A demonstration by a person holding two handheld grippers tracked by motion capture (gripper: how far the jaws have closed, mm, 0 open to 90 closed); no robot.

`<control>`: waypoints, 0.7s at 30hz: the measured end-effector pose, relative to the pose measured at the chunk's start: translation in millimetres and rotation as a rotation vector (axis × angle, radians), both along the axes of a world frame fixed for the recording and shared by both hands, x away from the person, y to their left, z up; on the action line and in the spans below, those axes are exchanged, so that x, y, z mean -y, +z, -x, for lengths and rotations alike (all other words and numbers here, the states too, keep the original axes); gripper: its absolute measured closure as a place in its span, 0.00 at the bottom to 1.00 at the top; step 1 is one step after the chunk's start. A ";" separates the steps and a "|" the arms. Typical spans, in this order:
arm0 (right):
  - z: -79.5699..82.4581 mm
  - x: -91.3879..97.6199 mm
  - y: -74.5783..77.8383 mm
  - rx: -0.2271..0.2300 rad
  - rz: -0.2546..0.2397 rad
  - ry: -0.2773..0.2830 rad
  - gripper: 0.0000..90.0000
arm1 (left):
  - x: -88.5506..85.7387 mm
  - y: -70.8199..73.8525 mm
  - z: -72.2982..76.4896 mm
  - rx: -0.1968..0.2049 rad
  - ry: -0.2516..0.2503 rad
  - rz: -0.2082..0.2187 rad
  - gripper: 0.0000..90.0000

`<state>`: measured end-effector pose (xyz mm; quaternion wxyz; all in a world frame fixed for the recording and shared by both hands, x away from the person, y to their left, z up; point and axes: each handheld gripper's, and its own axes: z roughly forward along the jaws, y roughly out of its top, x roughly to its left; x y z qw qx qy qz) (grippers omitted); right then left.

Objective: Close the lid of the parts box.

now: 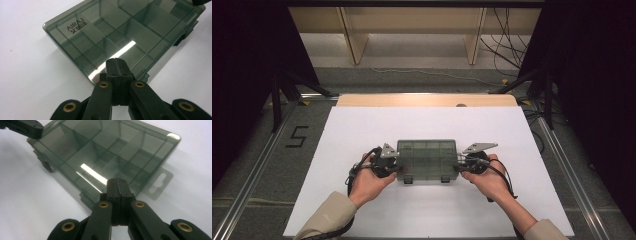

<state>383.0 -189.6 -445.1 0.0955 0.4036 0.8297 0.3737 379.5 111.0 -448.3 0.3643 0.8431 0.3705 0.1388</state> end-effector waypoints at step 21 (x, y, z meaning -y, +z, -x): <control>4.7 8.2 -2.6 0.104 -0.044 0.067 0.81 | -8.4 -2.5 6.0 0.108 -0.026 0.080 0.68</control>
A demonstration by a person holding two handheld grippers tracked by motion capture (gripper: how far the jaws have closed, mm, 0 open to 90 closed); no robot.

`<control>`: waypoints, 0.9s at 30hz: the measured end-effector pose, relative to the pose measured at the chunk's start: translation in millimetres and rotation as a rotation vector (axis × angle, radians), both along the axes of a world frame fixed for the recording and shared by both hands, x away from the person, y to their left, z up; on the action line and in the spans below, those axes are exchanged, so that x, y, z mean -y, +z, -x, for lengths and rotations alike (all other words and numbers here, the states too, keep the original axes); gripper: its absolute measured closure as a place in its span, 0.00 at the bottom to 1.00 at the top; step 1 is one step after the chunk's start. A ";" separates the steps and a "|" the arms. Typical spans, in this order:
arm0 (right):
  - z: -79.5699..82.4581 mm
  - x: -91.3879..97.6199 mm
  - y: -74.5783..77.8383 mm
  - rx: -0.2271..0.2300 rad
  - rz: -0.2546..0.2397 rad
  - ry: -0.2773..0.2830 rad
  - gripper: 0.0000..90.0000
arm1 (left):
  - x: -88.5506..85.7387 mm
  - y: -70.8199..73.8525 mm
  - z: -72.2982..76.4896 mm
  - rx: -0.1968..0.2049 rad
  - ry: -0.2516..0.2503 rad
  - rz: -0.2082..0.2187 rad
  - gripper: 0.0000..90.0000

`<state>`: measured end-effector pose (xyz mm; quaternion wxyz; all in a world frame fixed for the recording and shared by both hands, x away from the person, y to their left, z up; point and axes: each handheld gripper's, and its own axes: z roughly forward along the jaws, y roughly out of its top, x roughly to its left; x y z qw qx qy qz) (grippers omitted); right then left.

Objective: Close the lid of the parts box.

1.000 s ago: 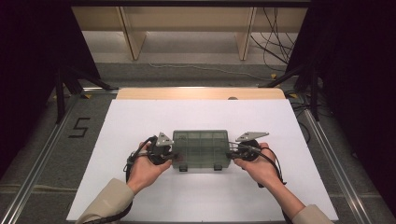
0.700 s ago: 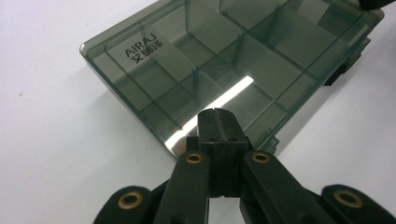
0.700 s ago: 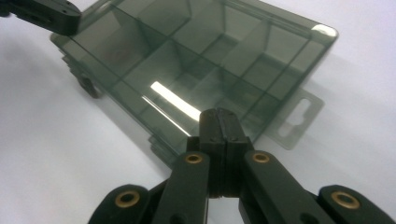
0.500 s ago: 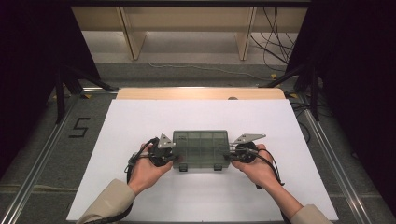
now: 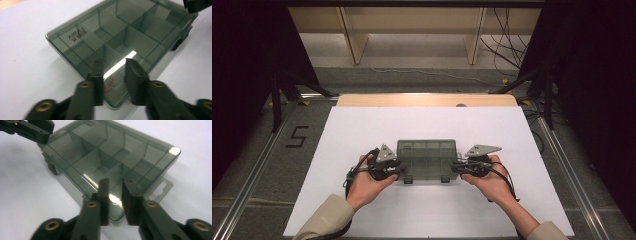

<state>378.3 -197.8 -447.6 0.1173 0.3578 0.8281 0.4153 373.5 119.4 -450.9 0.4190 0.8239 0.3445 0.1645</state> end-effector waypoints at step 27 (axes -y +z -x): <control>32.7 39.9 11.8 0.244 -0.174 0.063 0.13 | -47.8 15.1 48.0 0.238 0.035 0.116 0.00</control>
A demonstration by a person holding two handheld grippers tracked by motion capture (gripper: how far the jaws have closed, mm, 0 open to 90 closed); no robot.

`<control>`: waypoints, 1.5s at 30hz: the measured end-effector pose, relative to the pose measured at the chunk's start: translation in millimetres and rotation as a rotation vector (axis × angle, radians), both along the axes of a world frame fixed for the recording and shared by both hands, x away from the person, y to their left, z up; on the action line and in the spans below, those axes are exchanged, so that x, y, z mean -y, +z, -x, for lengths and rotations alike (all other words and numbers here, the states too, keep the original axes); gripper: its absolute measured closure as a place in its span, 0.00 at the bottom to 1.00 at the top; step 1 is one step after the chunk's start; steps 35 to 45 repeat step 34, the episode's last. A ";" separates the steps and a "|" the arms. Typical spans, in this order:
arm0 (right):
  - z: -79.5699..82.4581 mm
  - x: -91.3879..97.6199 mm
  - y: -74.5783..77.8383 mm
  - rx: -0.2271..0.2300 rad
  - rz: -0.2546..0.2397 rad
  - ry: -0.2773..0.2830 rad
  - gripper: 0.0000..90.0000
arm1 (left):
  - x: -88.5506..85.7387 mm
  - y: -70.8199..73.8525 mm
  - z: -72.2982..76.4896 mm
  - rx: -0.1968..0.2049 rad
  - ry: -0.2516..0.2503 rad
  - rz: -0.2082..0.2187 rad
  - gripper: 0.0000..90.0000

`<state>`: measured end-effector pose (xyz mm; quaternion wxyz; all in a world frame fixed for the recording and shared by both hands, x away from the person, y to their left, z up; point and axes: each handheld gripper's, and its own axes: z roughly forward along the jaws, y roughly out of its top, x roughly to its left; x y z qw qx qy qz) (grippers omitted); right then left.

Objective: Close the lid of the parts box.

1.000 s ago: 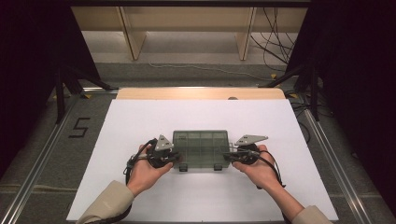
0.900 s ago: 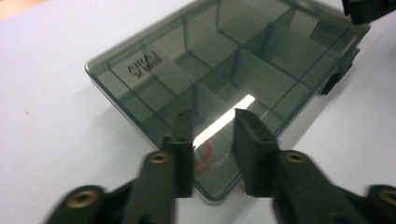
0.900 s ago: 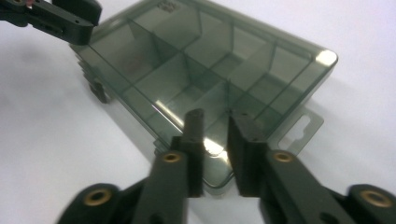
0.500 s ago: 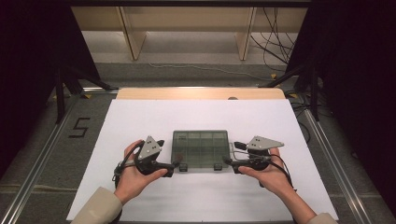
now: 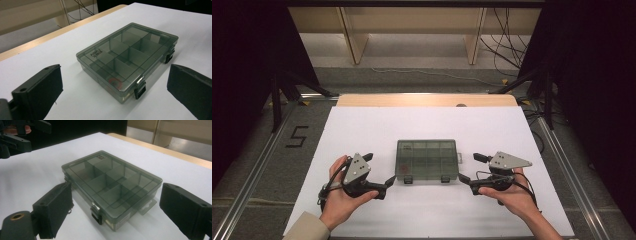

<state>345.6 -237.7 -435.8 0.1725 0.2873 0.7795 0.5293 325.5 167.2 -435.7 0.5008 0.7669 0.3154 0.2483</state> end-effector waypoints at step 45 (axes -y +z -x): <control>25.4 20.9 -0.6 0.018 -0.063 -0.038 0.13 | -9.6 -3.6 13.3 0.002 -0.019 0.037 0.00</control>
